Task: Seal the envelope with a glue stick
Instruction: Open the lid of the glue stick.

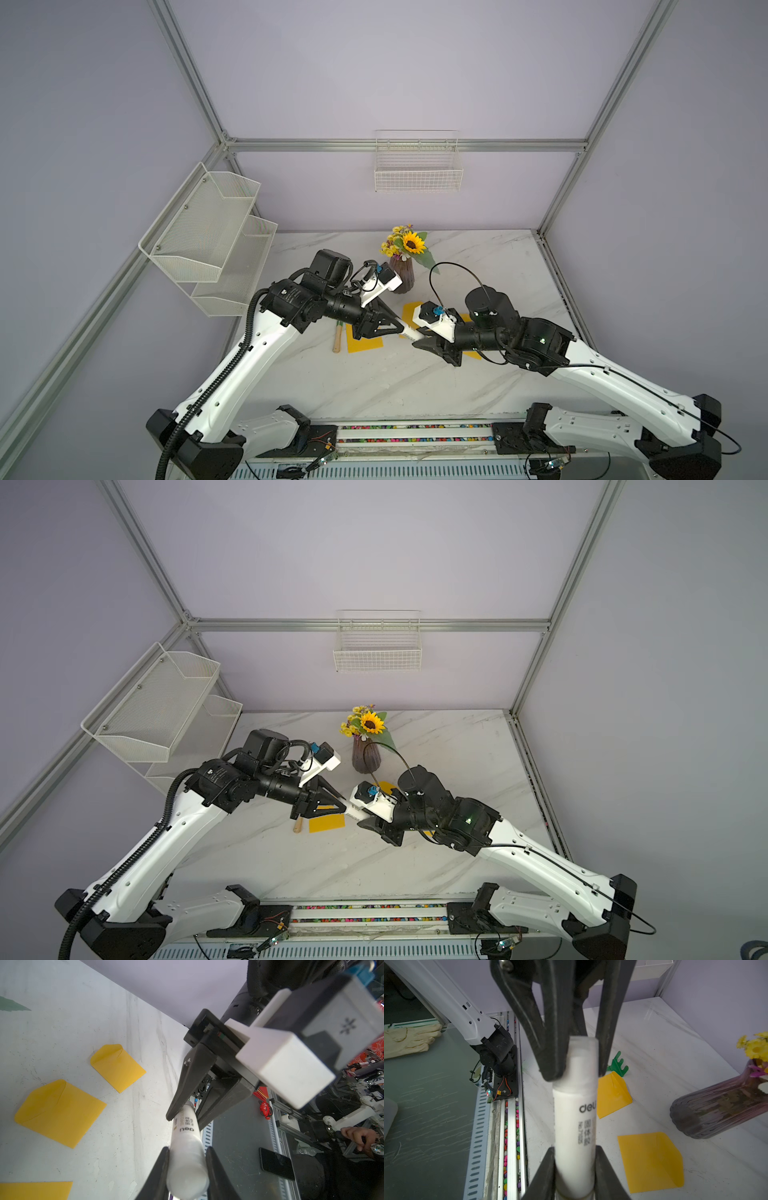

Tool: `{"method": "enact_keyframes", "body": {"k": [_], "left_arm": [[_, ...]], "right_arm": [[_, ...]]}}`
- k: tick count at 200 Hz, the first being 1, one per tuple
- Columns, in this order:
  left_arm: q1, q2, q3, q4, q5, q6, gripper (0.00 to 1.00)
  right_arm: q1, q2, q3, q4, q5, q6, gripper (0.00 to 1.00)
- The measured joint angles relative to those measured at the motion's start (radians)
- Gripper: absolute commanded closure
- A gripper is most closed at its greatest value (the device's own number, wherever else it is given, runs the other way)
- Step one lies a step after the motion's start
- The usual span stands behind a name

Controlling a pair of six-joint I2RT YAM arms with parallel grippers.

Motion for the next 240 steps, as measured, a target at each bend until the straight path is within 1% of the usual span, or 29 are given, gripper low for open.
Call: {"method": "enact_keyframes", "body": {"k": [27, 56, 95, 124, 175, 240], "left_arm": [[0.0, -0.031, -0.025, 0.056, -0.022, -0.061, 1.0], [0.001, -0.034, -0.046, 0.117, -0.04, -0.163, 1.0], [0.002, -0.034, -0.054, 0.164, -0.071, -0.281, 1.0], [0.002, -0.033, -0.054, 0.182, -0.094, -0.344, 1.0], [0.002, -0.019, -0.054, 0.201, -0.109, -0.413, 1.0], [-0.004, 0.004, -0.054, 0.226, -0.098, -0.457, 1.0]], "right_arm": [[0.008, 0.0, 0.0, 0.019, 0.052, -0.046, 1.0], [0.008, 0.002, -0.003, 0.03, 0.118, -0.098, 1.0], [0.009, 0.001, -0.021, 0.069, 0.188, -0.147, 1.0], [0.011, 0.001, -0.031, 0.097, 0.224, -0.175, 1.0], [0.013, -0.021, -0.066, 0.132, 0.266, -0.197, 1.0], [0.013, -0.051, -0.095, 0.143, 0.299, -0.214, 1.0]]}}
